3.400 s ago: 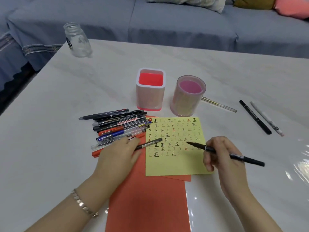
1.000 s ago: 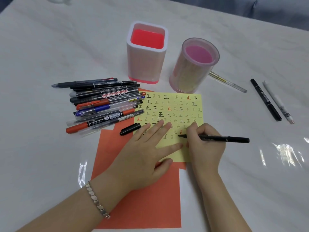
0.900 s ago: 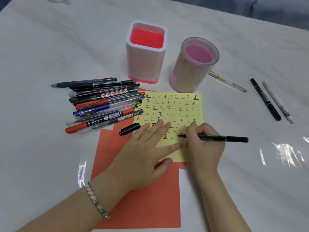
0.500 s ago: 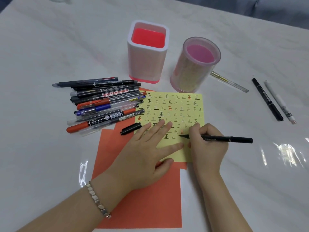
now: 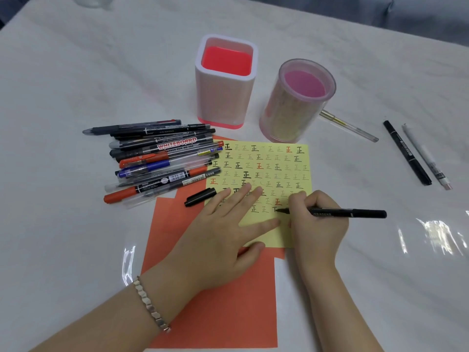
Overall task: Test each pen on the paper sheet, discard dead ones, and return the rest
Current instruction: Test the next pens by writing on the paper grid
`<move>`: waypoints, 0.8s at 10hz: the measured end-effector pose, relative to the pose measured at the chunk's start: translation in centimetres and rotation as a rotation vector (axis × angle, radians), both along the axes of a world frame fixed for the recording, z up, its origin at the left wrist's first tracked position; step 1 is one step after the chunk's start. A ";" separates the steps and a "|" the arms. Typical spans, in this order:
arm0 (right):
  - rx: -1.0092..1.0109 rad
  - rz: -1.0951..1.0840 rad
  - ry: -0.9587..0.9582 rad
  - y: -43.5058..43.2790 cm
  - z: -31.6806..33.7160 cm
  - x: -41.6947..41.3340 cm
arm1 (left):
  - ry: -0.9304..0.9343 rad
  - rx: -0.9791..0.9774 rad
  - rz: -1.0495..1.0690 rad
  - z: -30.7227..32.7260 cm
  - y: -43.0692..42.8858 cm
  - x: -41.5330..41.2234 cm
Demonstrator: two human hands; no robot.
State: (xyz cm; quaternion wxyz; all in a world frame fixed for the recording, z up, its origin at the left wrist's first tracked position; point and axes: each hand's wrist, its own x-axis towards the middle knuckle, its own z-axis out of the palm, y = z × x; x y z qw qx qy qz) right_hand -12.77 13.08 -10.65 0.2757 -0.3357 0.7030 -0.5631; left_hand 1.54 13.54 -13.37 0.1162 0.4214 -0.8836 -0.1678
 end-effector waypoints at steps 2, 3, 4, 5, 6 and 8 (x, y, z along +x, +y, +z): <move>-0.024 0.020 -0.021 0.0 0.2 -0.1 | 0.006 0.001 -0.003 0.0 0.0 0.0; -0.020 0.042 0.010 0.0 0.0 0.0 | 0.000 0.000 -0.004 0.0 0.0 0.0; -0.018 0.036 0.011 -0.1 -0.2 -0.1 | -0.001 0.001 -0.004 0.0 0.0 0.0; -0.014 0.035 0.012 -0.1 -0.2 -0.1 | 0.001 0.001 -0.003 0.0 0.0 0.0; -0.026 0.019 -0.024 0.0 0.0 -0.2 | -0.002 0.006 -0.004 0.0 0.0 0.0; -0.012 0.056 -0.008 0.0 -0.1 -0.1 | -0.004 0.002 -0.003 0.1 0.0 0.0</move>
